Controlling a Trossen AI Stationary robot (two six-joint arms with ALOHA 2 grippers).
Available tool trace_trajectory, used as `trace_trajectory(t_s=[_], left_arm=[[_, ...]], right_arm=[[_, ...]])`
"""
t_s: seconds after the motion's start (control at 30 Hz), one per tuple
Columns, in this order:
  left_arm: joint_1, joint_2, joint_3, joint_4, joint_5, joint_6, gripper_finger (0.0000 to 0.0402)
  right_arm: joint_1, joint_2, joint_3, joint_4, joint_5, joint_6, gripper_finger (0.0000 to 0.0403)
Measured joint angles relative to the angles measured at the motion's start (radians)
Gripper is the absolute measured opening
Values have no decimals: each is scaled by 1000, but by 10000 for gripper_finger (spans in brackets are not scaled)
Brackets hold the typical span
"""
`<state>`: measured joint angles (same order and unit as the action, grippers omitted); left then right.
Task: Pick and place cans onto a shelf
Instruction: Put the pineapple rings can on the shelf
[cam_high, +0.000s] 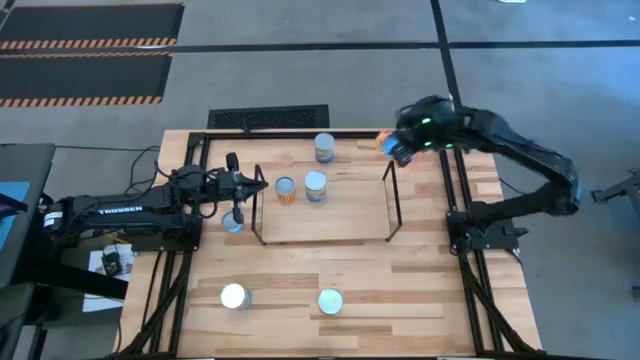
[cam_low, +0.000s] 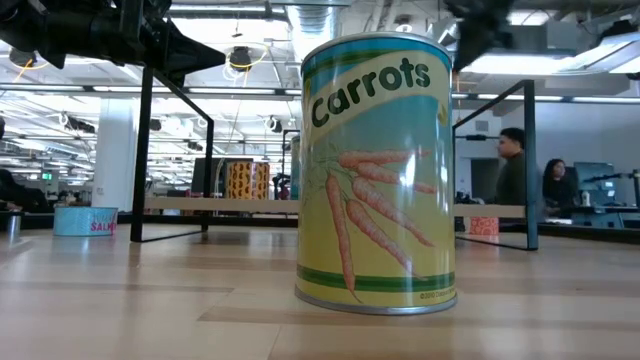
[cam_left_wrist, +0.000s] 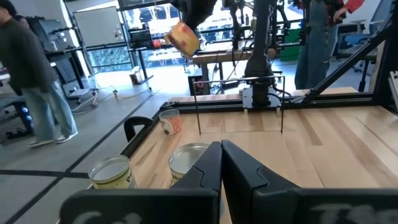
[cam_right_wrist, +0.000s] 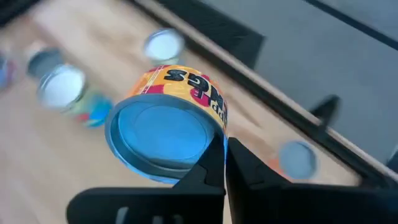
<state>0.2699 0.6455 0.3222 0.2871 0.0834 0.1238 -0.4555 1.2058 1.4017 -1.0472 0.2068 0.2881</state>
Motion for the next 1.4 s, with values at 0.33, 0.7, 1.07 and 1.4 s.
trace_trajectory(t_s=[0.33,0.7,1.07,1.4], left_arm=[[0,0,0,0,0,0,0],[0,0,0,-3,0,0,0],[0,0,0,-4,0,4,0],[0,0,0,-4,0,4,0]], right_arm=[[135,379,134,4,-121,-100,12],[125,665,215,-26,-186,-156,10],[122,732,216,-28,-213,-139,11],[110,740,216,-41,-212,-123,24]])
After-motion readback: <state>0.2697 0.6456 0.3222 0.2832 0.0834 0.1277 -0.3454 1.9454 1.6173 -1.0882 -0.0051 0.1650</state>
